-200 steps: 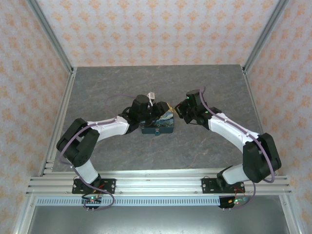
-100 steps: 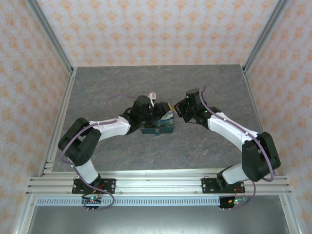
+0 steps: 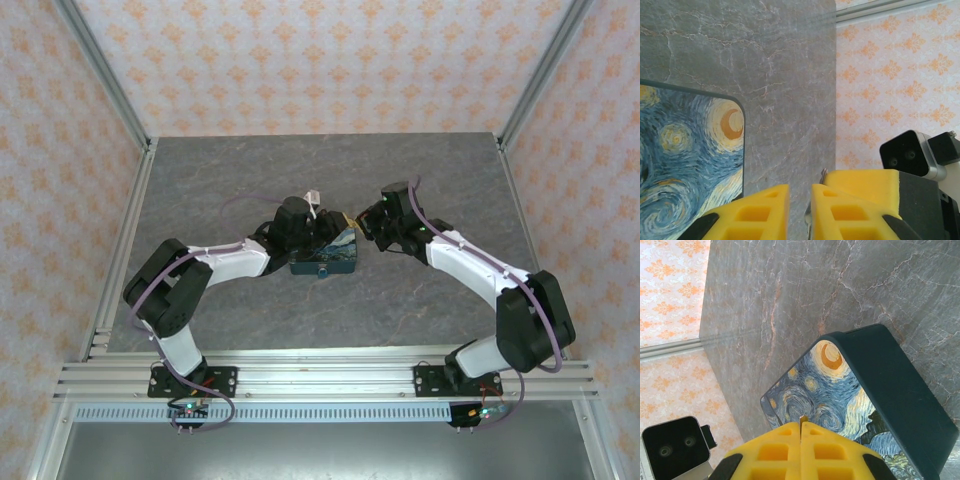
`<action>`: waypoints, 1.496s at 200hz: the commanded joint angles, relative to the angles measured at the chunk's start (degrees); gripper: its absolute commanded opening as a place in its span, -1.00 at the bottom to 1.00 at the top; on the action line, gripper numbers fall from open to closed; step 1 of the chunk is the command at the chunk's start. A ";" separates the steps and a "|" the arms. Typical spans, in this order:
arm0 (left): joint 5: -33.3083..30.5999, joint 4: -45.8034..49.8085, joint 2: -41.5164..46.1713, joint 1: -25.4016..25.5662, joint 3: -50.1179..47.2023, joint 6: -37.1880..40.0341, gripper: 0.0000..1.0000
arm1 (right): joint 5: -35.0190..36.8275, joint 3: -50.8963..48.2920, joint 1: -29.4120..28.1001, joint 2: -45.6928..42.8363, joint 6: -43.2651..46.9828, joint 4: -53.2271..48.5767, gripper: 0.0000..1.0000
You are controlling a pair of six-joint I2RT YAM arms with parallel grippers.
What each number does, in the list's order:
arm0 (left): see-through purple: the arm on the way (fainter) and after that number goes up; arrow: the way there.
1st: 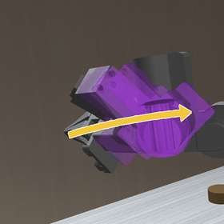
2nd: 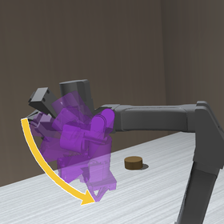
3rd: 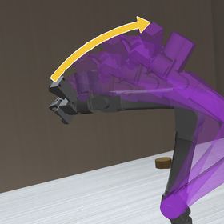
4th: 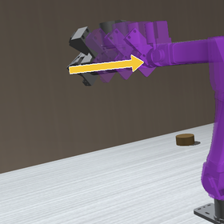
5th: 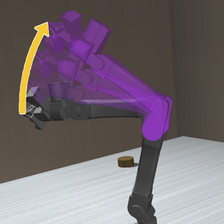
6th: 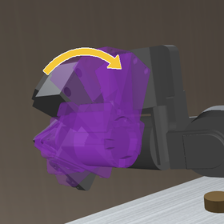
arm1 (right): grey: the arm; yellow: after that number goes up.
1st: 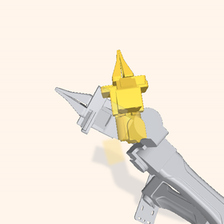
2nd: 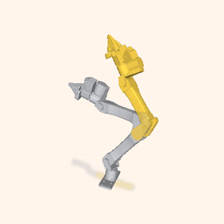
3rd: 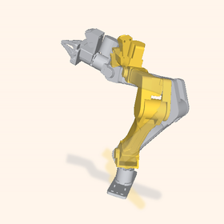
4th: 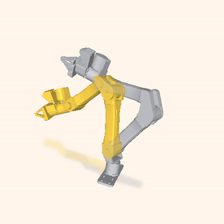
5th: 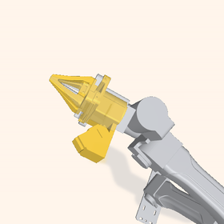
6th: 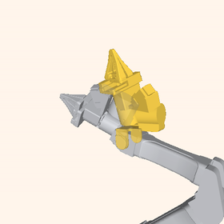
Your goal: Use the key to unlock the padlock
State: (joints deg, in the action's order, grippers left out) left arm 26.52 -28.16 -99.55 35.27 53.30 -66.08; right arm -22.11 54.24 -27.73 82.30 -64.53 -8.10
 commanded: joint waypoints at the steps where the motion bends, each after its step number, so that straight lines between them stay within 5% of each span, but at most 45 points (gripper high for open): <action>1: -1.16 -2.05 -0.86 0.76 1.59 0.12 -0.69 | -0.22 0.52 -0.23 -0.32 -0.59 1.30 -1.00; 109: -1.70 -2.08 -1.09 1.21 2.13 -0.27 -1.00 | -0.51 -0.01 -0.15 -0.07 -0.81 2.17 -1.00; 156: -2.58 -1.64 -0.43 1.34 1.50 -0.60 -0.49 | -0.26 -0.46 0.11 -0.12 -0.96 2.27 -1.00; 299: -3.91 -3.63 2.45 1.73 -2.43 -2.12 -0.47 | 0.29 -1.33 1.17 1.41 -0.93 2.90 -1.00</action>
State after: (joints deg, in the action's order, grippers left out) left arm 23.97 -29.47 -99.35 36.40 52.21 -67.66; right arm -22.13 53.56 -26.96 83.33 -64.77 -6.92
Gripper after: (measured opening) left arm 0.266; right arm 0.045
